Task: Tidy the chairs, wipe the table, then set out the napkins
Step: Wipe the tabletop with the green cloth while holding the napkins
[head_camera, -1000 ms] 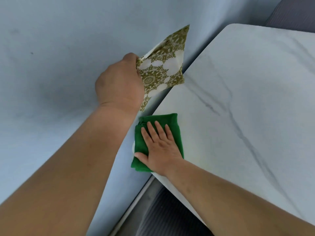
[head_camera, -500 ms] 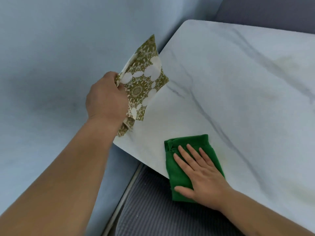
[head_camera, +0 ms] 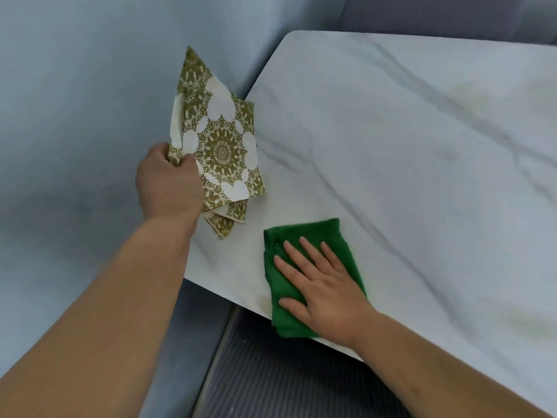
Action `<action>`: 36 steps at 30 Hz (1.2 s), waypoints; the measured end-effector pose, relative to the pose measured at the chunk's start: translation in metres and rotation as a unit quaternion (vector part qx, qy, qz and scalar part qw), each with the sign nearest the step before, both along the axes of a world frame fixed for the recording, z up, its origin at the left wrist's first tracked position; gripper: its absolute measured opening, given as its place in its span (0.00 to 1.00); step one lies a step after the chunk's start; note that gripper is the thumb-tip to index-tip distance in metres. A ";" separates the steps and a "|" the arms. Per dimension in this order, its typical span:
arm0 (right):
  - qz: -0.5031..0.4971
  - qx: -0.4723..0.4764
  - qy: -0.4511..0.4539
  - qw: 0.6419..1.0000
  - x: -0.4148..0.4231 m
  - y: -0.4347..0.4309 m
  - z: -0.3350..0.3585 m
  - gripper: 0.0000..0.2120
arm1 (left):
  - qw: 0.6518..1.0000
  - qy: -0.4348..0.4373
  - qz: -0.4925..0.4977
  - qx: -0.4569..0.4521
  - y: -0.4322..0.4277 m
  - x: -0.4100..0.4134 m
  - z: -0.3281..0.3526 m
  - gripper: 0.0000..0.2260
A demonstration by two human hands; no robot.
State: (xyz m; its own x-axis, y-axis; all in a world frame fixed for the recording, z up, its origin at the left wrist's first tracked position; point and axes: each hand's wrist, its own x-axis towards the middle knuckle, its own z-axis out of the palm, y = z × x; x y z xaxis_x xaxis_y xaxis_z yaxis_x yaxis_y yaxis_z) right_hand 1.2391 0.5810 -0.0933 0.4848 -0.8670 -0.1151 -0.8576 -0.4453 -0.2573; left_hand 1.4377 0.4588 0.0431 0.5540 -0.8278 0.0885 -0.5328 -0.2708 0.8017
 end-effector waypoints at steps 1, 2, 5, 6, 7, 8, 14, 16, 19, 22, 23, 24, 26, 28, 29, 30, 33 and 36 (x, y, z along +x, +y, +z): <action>0.003 -0.005 0.002 1.000 -0.016 0.009 -0.002 0.32 | 1.000 -0.008 -0.008 -0.002 -0.002 -0.001 0.000 0.06; -0.013 -0.017 0.016 1.000 -0.036 0.008 -0.006 0.32 | 1.000 -0.015 -0.016 -0.004 -0.005 0.000 0.000 0.08; -0.172 -0.034 0.070 0.982 -0.096 -0.040 -0.015 0.36 | 0.999 -0.028 -0.028 -0.007 -0.009 0.005 -0.005 0.09; -0.232 -0.041 0.077 0.969 -0.108 -0.067 -0.016 0.37 | 0.999 -0.028 -0.028 -0.009 -0.011 0.008 -0.008 0.08; -0.281 -0.041 0.082 0.955 -0.114 -0.095 -0.014 0.38 | 0.999 -0.025 -0.027 -0.011 -0.011 0.009 -0.009 0.09; -0.319 -0.025 0.086 0.943 -0.113 -0.123 -0.012 0.38 | 0.999 -0.022 -0.027 -0.012 -0.011 0.011 -0.010 0.09; -0.191 -0.015 0.047 0.980 0.009 -0.174 -0.011 0.35 | 0.997 -0.072 -0.025 -0.018 -0.016 0.015 -0.001 0.12; -0.078 -0.010 0.015 0.997 0.044 -0.132 -0.009 0.33 | 0.995 -0.091 -0.029 -0.021 -0.019 0.012 0.007 0.12; 0.055 -0.022 -0.010 0.998 0.025 -0.056 -0.004 0.31 | 0.995 -0.090 -0.037 -0.030 -0.023 0.008 0.017 0.12; 0.032 -0.044 0.033 0.998 -0.050 -0.044 -0.013 0.32 | 0.995 -0.084 -0.038 -0.033 -0.028 0.010 0.016 0.11; -0.027 -0.055 0.051 0.997 -0.073 -0.060 -0.013 0.33 | 0.995 -0.080 -0.038 -0.034 -0.029 0.012 0.015 0.10; -0.096 -0.053 0.069 0.992 -0.089 -0.084 -0.013 0.35 | 0.996 -0.078 -0.038 -0.034 -0.030 0.013 0.013 0.10; -0.216 -0.042 0.093 0.971 -0.100 -0.143 -0.013 0.38 | 0.996 -0.080 -0.036 -0.035 -0.029 0.016 0.010 0.10; -0.286 -0.024 0.089 0.954 -0.086 -0.199 -0.012 0.37 | 0.995 -0.091 -0.034 -0.035 -0.025 0.018 0.008 0.10; -0.300 -0.014 0.080 0.950 -0.070 -0.220 -0.011 0.36 | 0.994 -0.097 -0.031 -0.036 -0.024 0.021 0.008 0.09; -0.297 -0.009 0.071 0.952 -0.049 -0.232 -0.009 0.36 | 0.994 -0.100 -0.029 -0.035 -0.022 0.021 0.007 0.09; -0.173 -0.021 0.043 0.984 0.030 -0.212 -0.010 0.34 | 0.992 -0.118 -0.025 -0.025 -0.020 0.021 0.006 0.09; 0.009 -0.021 -0.001 1.000 0.074 -0.126 -0.004 0.33 | 0.992 -0.123 -0.023 -0.013 -0.020 0.015 0.012 0.10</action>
State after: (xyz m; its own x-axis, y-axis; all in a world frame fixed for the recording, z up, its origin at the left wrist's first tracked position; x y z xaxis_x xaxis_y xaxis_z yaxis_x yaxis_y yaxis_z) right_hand 1.3130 0.4547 -0.0978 0.4999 -0.8625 -0.0786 -0.8493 -0.4704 -0.2395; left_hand 1.4528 0.4392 0.0547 0.4746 -0.8475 0.2375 -0.7244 -0.2229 0.6523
